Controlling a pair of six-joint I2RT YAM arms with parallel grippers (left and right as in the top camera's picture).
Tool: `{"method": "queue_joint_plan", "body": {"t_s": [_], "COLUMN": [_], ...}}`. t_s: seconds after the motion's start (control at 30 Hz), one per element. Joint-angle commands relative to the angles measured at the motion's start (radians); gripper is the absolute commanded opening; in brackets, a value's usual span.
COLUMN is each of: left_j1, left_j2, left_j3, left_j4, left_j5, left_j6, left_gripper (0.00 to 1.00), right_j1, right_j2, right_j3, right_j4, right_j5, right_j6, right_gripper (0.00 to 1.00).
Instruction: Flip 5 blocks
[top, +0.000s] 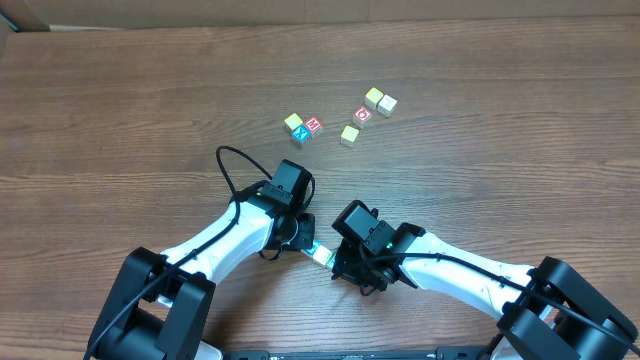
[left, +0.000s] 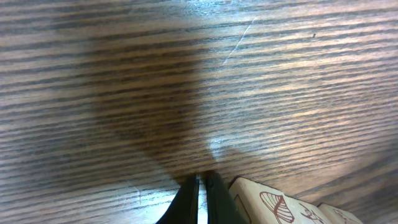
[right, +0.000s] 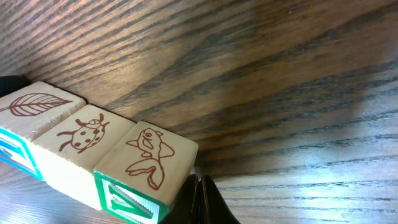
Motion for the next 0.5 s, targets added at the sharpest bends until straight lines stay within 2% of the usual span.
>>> {"method": "queue_joint_plan", "body": {"t_s": [0.0,0.23,0.47], "left_j1": [-0.020,-0.020,-0.020], "left_j2": [0.096,0.096,0.096], "left_j3": [-0.072,-0.072,-0.072], "left_j4": [-0.028,-0.040,-0.034], "left_j5": [0.053,0.059,0.058], "left_j6": [-0.057,-0.043,0.136], "left_gripper": [0.04,0.04,0.04], "right_j1": [0.012,0.012,0.012], "right_j2": [-0.003,-0.003,-0.003], "right_j3": [0.024,0.024,0.024], "right_j4": [0.063,0.063,0.062], "right_j5": [-0.003,0.004,0.004], "right_j6": [-0.028,-0.034,-0.037], "right_gripper": [0.04,0.04,0.04]}}
